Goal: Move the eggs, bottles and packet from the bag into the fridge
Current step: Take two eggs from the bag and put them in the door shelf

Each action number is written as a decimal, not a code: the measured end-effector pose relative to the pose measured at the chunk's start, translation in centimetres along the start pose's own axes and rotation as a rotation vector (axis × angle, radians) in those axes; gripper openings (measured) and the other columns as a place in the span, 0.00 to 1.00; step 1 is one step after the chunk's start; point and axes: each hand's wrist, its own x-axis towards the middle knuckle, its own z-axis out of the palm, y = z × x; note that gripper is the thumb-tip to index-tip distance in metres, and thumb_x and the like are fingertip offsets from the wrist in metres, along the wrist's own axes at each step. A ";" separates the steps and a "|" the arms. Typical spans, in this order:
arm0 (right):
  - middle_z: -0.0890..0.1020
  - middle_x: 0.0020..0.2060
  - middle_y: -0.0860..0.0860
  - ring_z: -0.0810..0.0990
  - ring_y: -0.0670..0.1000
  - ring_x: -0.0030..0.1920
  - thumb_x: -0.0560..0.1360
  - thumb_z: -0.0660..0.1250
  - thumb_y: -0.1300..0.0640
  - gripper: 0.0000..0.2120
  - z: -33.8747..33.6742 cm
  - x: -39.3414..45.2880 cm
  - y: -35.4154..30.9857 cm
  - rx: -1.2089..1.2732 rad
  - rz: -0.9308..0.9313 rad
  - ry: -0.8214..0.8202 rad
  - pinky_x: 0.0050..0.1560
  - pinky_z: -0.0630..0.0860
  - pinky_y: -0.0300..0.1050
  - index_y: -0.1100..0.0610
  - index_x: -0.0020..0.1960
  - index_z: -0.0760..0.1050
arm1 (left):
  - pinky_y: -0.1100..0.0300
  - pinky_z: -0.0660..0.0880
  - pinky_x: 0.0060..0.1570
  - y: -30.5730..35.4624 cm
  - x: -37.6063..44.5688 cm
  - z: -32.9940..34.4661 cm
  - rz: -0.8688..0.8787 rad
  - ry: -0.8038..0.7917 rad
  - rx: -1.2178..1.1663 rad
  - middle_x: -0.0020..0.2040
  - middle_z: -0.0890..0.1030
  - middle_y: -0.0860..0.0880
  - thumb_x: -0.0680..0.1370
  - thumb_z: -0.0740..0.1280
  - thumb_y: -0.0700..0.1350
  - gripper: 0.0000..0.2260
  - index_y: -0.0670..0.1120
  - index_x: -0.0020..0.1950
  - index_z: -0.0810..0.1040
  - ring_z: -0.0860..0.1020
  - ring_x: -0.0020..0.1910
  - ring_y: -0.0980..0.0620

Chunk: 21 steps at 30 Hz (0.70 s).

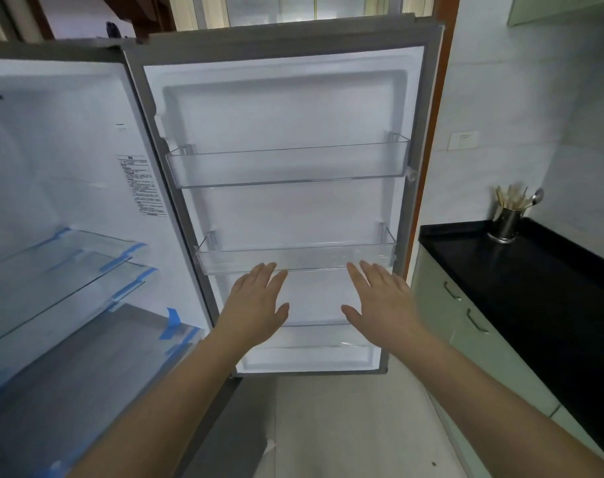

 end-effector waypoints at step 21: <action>0.64 0.75 0.54 0.60 0.56 0.75 0.79 0.54 0.41 0.29 -1.7 -9.6 2.2 -0.044 0.138 0.100 0.73 0.56 0.56 0.53 0.77 0.59 | 0.44 0.41 0.76 9.3 -2.7 -2.1 0.152 -0.034 0.054 0.81 0.44 0.52 0.74 0.32 0.66 0.35 0.56 0.80 0.44 0.41 0.79 0.49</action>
